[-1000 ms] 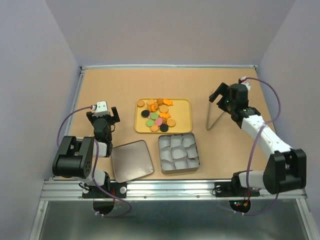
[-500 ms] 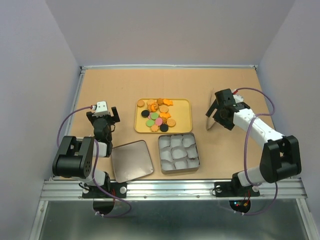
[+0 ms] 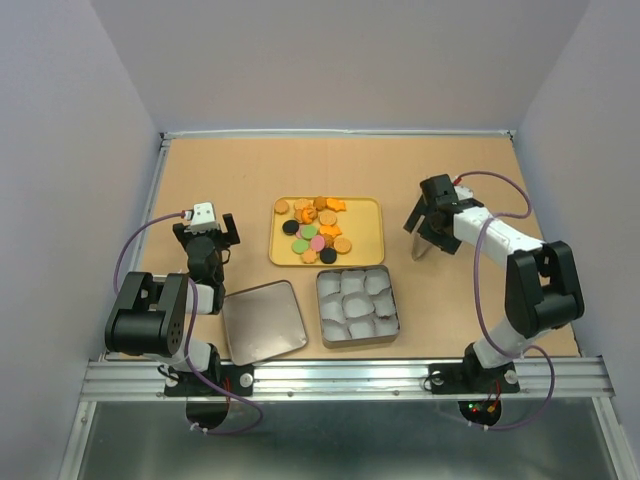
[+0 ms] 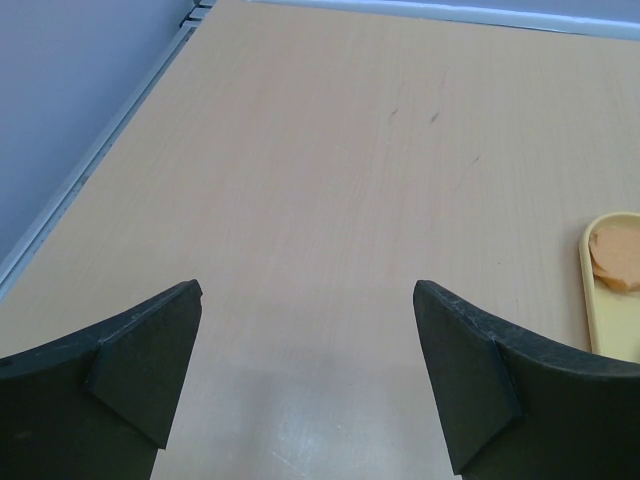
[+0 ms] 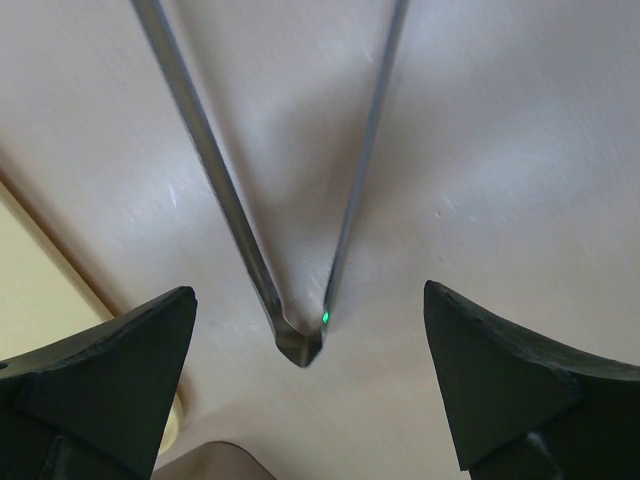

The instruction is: Pack the cookies

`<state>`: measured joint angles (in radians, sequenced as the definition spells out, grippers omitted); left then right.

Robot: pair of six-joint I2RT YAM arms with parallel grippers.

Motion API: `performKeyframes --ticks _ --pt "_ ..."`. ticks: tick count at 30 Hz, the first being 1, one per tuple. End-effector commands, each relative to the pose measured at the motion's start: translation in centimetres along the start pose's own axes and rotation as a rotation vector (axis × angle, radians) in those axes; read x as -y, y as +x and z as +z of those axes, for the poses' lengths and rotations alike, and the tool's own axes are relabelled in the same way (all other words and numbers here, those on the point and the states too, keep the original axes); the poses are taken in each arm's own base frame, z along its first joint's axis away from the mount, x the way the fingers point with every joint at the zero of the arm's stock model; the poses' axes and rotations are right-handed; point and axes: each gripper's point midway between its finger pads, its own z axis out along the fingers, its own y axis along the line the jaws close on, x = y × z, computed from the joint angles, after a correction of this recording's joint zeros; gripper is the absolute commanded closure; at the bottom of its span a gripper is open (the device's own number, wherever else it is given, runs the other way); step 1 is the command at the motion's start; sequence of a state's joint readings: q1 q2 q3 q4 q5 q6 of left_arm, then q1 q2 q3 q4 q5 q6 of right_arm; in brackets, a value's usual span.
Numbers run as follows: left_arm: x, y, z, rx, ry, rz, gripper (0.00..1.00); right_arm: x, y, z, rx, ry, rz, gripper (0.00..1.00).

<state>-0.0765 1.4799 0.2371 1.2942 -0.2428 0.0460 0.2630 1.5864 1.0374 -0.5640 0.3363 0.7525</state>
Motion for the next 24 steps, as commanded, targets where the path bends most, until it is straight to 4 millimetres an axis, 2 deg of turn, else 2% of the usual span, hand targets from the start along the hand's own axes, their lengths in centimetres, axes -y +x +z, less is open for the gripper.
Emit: performKeyframes --ticks 1,7,11,17,18,20,21,22,24 --pt "-0.1 -7.2 0.1 0.272 -0.004 -0.063 0.01 -3.6 -3.0 0.3 0.077 -0.106 -0.010 0.00" --pt "-0.1 -7.2 0.1 0.272 -0.004 -0.063 0.01 -3.9 -1.8 3.4 0.047 -0.077 -0.049 0.00" --pt "-0.1 -7.2 0.1 0.272 -0.004 -0.063 0.01 -4.0 -2.8 4.0 0.075 -0.055 -0.067 0.00" --pt "-0.1 -7.2 0.1 0.272 -0.004 -0.063 0.01 -2.8 -3.7 4.9 0.115 0.019 -0.071 0.01" --pt "-0.1 -7.2 0.1 0.272 -0.004 -0.063 0.01 -2.7 -3.6 5.2 0.114 0.025 -0.070 0.03" --pt "-0.1 -7.2 0.1 0.273 -0.006 -0.064 0.01 -2.4 -3.2 5.7 0.107 0.032 -0.075 0.12" --pt "-0.1 -7.2 0.1 0.272 -0.004 -0.063 0.01 -2.2 -2.9 5.9 0.100 0.037 -0.077 0.17" --pt "-0.1 -7.2 0.1 0.273 -0.004 -0.064 0.01 -2.2 -2.7 6.1 0.099 0.034 -0.078 0.27" --pt "-0.1 -7.2 0.1 0.272 -0.004 -0.063 0.01 -2.1 -2.3 6.4 0.088 0.033 -0.092 0.34"
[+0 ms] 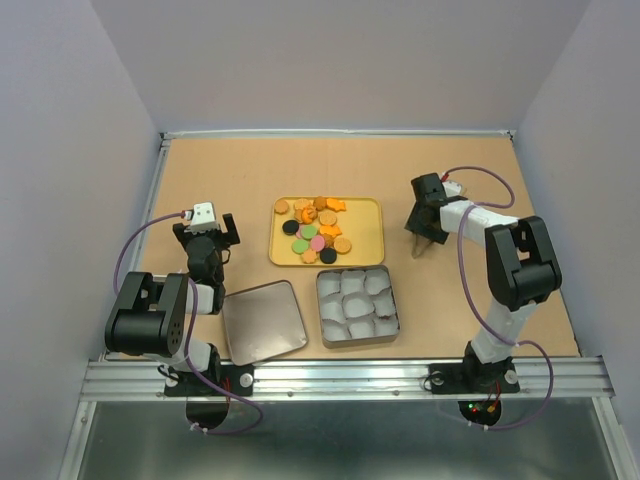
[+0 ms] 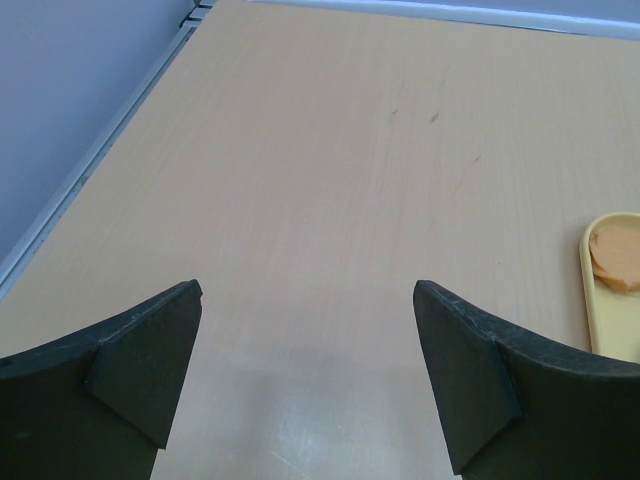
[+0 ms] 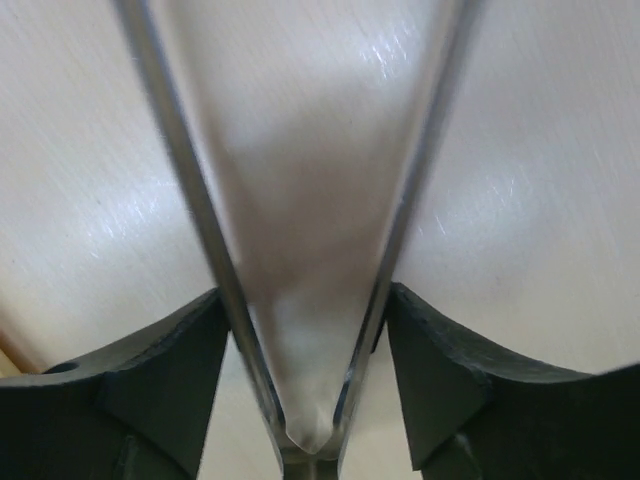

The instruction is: Pack the cookies

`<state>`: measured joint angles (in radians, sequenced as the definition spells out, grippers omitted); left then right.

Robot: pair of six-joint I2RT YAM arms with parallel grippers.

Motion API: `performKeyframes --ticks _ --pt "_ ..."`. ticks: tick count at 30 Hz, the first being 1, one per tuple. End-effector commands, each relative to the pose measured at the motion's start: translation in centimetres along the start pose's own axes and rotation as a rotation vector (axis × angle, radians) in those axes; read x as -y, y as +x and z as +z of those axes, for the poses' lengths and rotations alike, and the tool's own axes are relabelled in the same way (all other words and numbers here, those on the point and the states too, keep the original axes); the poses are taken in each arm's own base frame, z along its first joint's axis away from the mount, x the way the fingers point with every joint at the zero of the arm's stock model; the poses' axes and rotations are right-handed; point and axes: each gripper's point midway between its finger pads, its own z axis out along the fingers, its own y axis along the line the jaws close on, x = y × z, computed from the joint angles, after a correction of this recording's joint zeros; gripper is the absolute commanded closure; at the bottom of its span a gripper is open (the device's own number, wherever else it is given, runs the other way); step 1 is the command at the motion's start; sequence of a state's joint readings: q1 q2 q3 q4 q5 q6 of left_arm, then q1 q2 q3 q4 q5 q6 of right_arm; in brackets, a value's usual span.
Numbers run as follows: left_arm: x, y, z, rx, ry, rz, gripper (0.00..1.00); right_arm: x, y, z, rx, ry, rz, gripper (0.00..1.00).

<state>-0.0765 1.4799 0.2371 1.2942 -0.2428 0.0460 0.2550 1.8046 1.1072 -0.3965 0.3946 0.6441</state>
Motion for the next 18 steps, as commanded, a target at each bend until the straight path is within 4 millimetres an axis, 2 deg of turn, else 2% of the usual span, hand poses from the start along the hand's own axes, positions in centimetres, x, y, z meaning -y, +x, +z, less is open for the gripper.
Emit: performKeyframes --ticks 1,5,7,10,15,18 --pt "-0.1 -7.2 0.1 0.272 -0.004 -0.063 0.01 -0.5 -0.7 0.9 0.026 -0.011 -0.008 0.40" --pt "-0.1 -7.2 0.1 0.270 -0.004 -0.063 0.01 -0.8 -1.1 0.3 0.032 -0.039 -0.025 0.56" --pt "-0.1 -7.2 0.1 0.272 -0.006 -0.063 0.01 -1.0 -1.8 -0.6 0.050 -0.060 -0.029 0.64" --pt "-0.1 -7.2 0.1 0.272 -0.004 -0.063 0.01 -1.7 -3.1 -1.9 0.075 -0.109 -0.061 0.72" --pt "-0.1 -7.2 0.1 0.272 -0.004 -0.063 0.01 -3.0 -5.7 -6.4 0.126 -0.219 -0.080 0.74" --pt "-0.1 -7.3 0.1 0.274 -0.006 -0.064 0.01 -4.7 -5.9 -9.9 0.123 -0.349 -0.098 0.74"
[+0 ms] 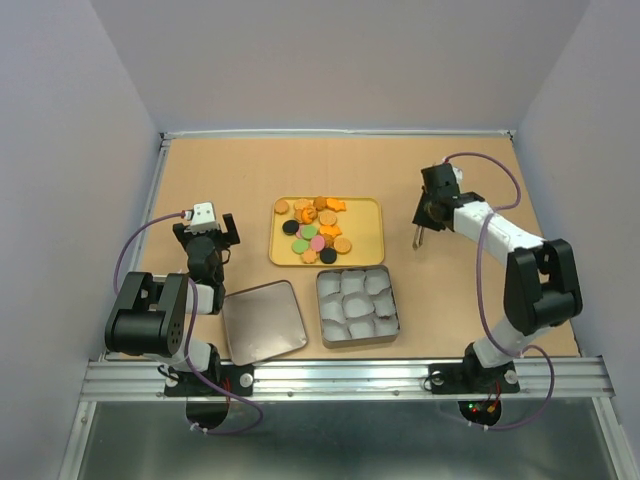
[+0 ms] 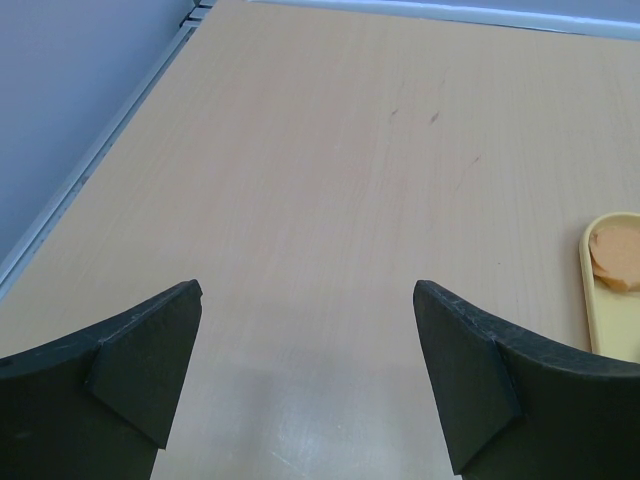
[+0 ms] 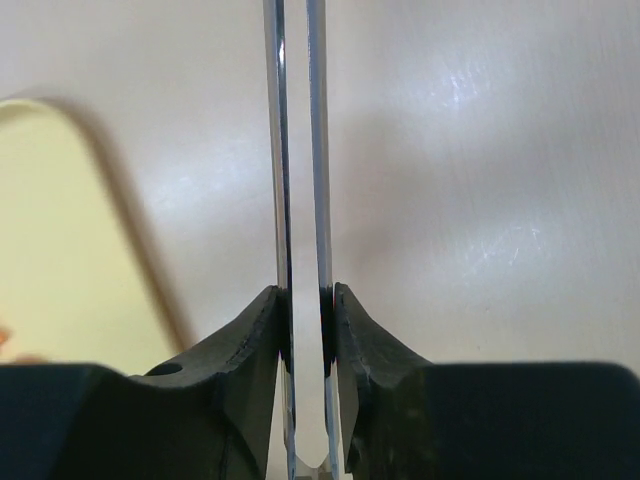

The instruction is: Pack the cookies

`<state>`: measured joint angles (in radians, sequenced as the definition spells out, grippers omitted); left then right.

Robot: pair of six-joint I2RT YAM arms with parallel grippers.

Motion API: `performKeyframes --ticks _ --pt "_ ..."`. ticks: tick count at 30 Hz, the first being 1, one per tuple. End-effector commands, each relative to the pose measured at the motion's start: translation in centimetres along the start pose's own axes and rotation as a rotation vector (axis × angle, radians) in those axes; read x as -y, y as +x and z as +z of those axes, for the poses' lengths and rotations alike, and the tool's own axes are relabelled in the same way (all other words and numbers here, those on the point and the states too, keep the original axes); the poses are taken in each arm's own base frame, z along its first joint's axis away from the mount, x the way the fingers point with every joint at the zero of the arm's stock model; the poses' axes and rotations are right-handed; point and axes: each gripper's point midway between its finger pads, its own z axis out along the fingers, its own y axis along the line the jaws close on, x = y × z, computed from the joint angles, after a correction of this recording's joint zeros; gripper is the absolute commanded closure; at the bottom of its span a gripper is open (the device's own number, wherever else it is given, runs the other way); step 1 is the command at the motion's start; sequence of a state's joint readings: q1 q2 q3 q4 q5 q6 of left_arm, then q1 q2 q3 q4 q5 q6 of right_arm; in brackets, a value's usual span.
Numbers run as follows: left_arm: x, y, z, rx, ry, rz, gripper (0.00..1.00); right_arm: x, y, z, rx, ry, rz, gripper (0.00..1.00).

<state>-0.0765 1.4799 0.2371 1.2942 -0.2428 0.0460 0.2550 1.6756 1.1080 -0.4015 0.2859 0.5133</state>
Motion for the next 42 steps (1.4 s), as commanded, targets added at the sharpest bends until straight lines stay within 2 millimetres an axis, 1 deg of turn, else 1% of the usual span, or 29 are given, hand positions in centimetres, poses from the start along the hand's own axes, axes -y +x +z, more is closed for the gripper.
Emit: performKeyframes --ticks 1,3,5,6,7,9,10,13,14,18,19,23,24,30,31,32,33,34,35,36,37,38,39,40,41,42 --pt "-0.1 -7.2 0.1 0.272 -0.006 -0.063 0.01 -4.4 -4.1 -6.1 0.091 -0.230 -0.023 0.74" --pt "-0.1 -7.2 0.1 0.272 -0.003 -0.063 0.01 -6.7 -3.5 -8.9 0.073 -0.372 -0.051 0.74" --pt "-0.1 -7.2 0.1 0.272 -0.004 -0.063 0.01 -10.1 -1.3 -11.7 0.010 -0.550 -0.114 0.74" --pt "-0.1 -7.2 0.1 0.272 -0.004 -0.063 0.01 -11.2 -0.6 -13.1 -0.001 -0.610 -0.140 0.74" --pt "-0.1 -7.2 0.1 0.272 -0.004 -0.063 0.01 -13.3 1.2 -15.2 -0.039 -0.703 -0.194 0.74" --pt "-0.1 -7.2 0.1 0.273 -0.004 -0.064 0.01 -14.7 2.9 -17.6 -0.067 -0.792 -0.228 0.74" --pt "-0.1 -7.2 0.1 0.272 -0.004 -0.063 0.01 -15.6 4.0 -19.5 -0.086 -0.859 -0.251 0.74" --pt "-0.1 -7.2 0.1 0.272 -0.004 -0.062 0.01 -16.2 5.3 -21.9 -0.108 -0.924 -0.257 0.74" --pt "-0.1 -7.2 0.1 0.272 -0.004 -0.063 0.01 -16.0 5.3 -23.2 -0.104 -0.962 -0.257 0.74" --pt "-0.1 -7.2 0.1 0.272 -0.004 -0.063 0.01 -15.8 5.8 -25.8 -0.114 -1.052 -0.280 0.73" --pt "-0.1 -7.2 0.1 0.272 -0.004 -0.063 0.01 -15.9 6.2 -26.3 -0.136 -1.080 -0.290 0.73" --pt "-0.1 -7.2 0.1 0.273 -0.004 -0.064 0.01 -15.9 7.9 -26.7 -0.194 -1.118 -0.315 0.73" --pt "-0.1 -7.2 0.1 0.272 -0.004 -0.063 0.01 -16.0 8.6 -26.6 -0.212 -1.122 -0.328 0.73" --pt "-0.1 -7.1 0.3 0.266 -0.003 -0.061 0.01 -15.6 9.9 -26.4 -0.238 -1.110 -0.330 0.74" --pt "-0.3 -7.5 0.1 0.281 -0.013 -0.066 0.01 -15.4 9.9 -26.6 -0.236 -1.113 -0.332 0.74" --pt "-0.5 -8.4 -0.3 0.313 -0.020 -0.062 0.01 -15.2 10.0 -26.4 -0.235 -1.106 -0.332 0.74" --pt "0.2 -9.3 -0.5 0.326 -0.008 -0.062 0.01 -15.1 10.0 -26.4 -0.230 -1.102 -0.331 0.74" --pt "0.2 -10.4 -0.3 0.319 -0.024 -0.066 0.01 -15.0 10.1 -26.4 -0.231 -1.098 -0.330 0.74" --pt "-0.2 -9.9 -0.2 0.217 -0.064 -0.046 0.01 -14.8 10.1 -26.4 -0.228 -1.094 -0.331 0.74" --pt "0.3 -13.9 0.6 0.252 -0.071 -0.068 0.01 -14.8 10.0 -26.4 -0.229 -1.089 -0.330 0.74" --pt "0.9 -13.2 0.7 0.151 -0.073 -0.070 0.01 -14.7 10.1 -26.4 -0.230 -1.085 -0.330 0.74" --pt "0.6 -15.7 0.2 0.166 -0.093 -0.147 0.01 -14.7 10.1 -26.1 -0.230 -1.076 -0.329 0.74" --pt "1.4 -19.7 0.3 0.201 -0.073 -0.316 0.01 -14.7 9.9 -26.0 -0.219 -1.071 -0.332 0.74" --pt "1.3 -18.2 0.1 0.099 -0.094 -0.338 0.01 -14.8 9.8 -25.8 -0.216 -1.063 -0.332 0.74" --pt "1.8 -19.8 0.1 0.107 -0.063 -0.425 0.01 -14.9 9.8 -25.3 -0.208 -1.048 -0.342 0.74" --pt "0.8 -19.4 0.6 0.078 -0.044 -0.419 0.01 -15.1 9.3 -25.3 -0.196 -1.047 -0.345 0.75"
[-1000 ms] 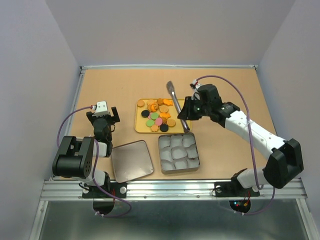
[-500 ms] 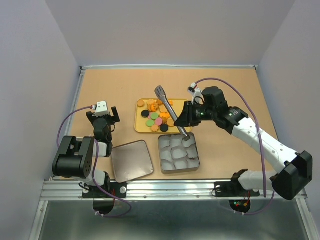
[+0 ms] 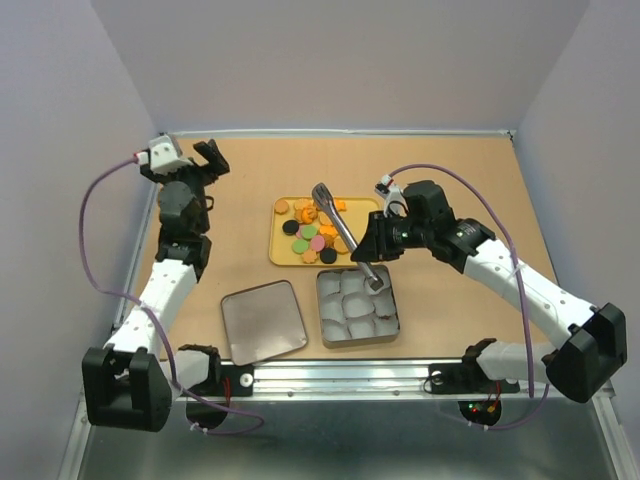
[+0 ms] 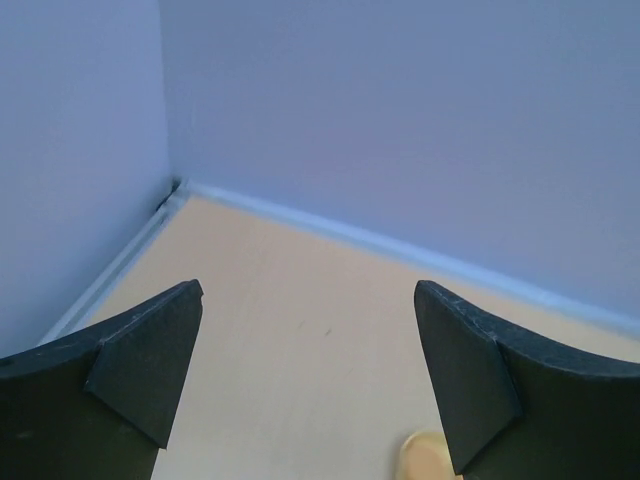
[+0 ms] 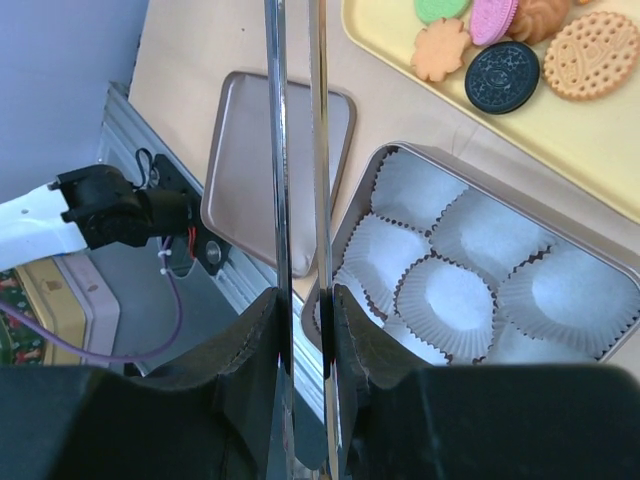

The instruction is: Pack the cookies

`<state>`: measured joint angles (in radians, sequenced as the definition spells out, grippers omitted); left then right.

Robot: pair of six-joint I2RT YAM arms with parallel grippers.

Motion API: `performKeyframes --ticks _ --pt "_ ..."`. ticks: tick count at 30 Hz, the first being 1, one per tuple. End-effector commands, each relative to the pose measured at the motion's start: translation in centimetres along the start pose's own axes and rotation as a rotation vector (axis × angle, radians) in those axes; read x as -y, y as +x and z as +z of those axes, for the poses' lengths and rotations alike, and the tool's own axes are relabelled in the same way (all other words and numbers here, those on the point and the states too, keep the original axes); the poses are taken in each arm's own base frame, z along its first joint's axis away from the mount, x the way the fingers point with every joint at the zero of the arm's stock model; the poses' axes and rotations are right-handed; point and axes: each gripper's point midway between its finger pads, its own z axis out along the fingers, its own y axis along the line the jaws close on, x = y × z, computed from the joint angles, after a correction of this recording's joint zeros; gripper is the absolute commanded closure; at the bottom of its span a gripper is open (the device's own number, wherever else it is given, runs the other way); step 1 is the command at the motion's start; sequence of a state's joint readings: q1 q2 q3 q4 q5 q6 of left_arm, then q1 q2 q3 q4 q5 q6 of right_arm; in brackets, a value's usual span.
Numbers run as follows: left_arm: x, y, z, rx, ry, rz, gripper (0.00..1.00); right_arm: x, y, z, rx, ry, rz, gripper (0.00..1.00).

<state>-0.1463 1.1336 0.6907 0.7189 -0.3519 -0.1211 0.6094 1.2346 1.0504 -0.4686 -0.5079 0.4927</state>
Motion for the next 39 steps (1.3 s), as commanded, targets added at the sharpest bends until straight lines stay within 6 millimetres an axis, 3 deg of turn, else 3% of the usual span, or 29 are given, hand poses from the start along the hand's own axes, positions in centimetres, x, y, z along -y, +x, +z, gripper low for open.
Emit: performKeyframes --ticks 1,2,3,4,6,8,11,16,22,23,30,39 --pt "2.2 0.5 -1.1 -0.221 0.174 -0.182 0.01 -0.4 -1.7 -0.2 0.053 0.011 -0.057 0.75" --pt "3.1 1.7 -1.2 -0.290 0.235 -0.202 0.01 -0.2 -2.0 0.0 0.062 0.026 -0.059 0.76" --pt "4.3 1.2 -1.4 -0.313 0.294 -0.210 0.01 -0.1 -2.3 0.2 0.063 0.032 -0.068 0.76" --pt "5.8 1.7 -2.4 -0.367 0.350 -0.254 0.01 -0.3 -3.3 0.2 0.083 0.037 -0.077 0.76" --pt "6.8 2.4 -3.7 -0.414 0.381 -0.303 0.03 -0.1 -4.0 0.8 0.085 0.052 -0.081 0.76" --pt "9.5 2.4 -6.0 -0.455 0.478 -0.347 0.04 -0.7 -5.9 0.8 0.118 0.058 -0.099 0.76" --pt "12.6 3.3 -8.9 -0.528 0.561 -0.425 0.12 -0.7 -7.7 1.8 0.130 0.068 -0.109 0.77" --pt "17.1 4.9 -12.0 -0.593 0.681 -0.446 0.12 -1.1 -9.3 3.1 0.132 0.062 -0.113 0.78" --pt "20.7 5.1 -13.0 -0.608 0.756 -0.484 0.12 -0.3 -9.0 3.9 0.112 0.078 -0.100 0.79" --pt "21.2 6.0 -13.2 -0.633 0.756 -0.477 0.11 -0.2 -8.9 4.0 0.112 0.081 -0.100 0.79" --pt "22.3 8.2 -12.4 -0.695 0.708 -0.495 0.12 -1.1 -9.1 3.7 0.133 0.056 -0.102 0.80" --pt "25.1 6.6 -12.7 -0.661 0.786 -0.523 0.11 -1.2 -8.8 4.6 0.123 0.044 -0.099 0.80"
